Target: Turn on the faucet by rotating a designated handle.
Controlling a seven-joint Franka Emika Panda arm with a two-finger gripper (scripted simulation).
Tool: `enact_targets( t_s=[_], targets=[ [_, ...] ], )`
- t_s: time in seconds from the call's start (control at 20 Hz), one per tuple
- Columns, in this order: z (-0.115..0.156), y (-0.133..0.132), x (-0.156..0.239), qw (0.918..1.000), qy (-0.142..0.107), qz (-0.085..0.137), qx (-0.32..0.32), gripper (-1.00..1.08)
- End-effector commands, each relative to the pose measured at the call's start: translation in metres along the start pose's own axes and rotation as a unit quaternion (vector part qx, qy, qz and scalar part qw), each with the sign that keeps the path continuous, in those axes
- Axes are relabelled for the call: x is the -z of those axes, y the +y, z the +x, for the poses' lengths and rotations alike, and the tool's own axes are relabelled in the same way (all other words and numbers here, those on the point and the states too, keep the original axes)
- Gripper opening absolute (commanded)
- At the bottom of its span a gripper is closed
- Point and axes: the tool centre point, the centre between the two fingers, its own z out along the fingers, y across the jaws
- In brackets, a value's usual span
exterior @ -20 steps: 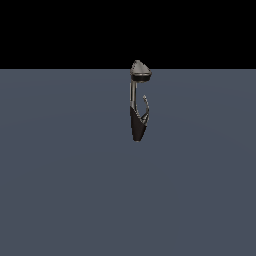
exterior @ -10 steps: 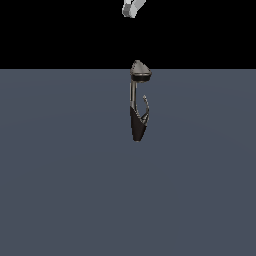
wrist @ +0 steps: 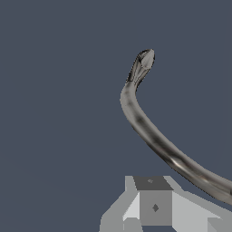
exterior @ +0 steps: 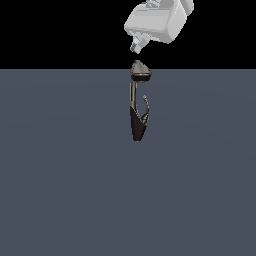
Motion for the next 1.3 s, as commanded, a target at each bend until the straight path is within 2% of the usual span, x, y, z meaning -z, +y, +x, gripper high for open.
enact_targets(
  t_s=[0.0, 0.25, 0.65, 0.95, 1.25],
  targets=[
    [0.021, -0.005, -0.011, 0.9992, -0.012, 0.011, -0.035, -1.0],
    [0.063, -0.011, -0.036, 0.9934, -0.037, 0.03, -0.105, -1.0],
    [0.121, -0.012, -0.076, 0.9756, -0.071, 0.053, -0.201, -1.0],
    [0.147, -0.009, -0.095, 0.9642, -0.086, 0.062, -0.243, -1.0],
    [0.157, -0.008, -0.103, 0.959, -0.092, 0.066, -0.26, -1.0]
  ],
)
